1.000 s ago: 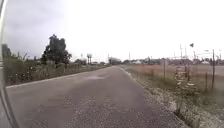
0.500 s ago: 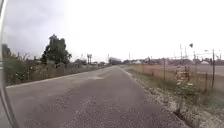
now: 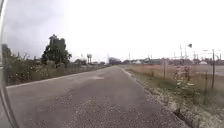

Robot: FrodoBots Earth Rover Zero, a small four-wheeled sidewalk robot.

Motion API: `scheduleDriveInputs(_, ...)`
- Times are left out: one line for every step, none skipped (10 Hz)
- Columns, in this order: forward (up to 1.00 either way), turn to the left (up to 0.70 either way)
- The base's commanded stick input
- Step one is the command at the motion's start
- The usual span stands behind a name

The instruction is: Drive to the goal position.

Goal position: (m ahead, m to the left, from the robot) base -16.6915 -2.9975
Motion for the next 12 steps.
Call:
scheduleDriveInputs(0.08,0.00)
scheduleDriveInputs(0.08,0.00)
scheduleDriveInputs(0.08,0.00)
scheduleDriveInputs(0.07,0.00)
scheduleDriveInputs(0.08,0.00)
scheduleDriveInputs(0.07,0.00)
scheduleDriveInputs(0.08,0.00)
scheduleDriveInputs(0.08,0.00)
scheduleDriveInputs(0.08,0.00)
scheduleDriveInputs(0.08,0.00)
scheduleDriveInputs(0.08,0.00)
scheduleDriveInputs(0.08,0.00)
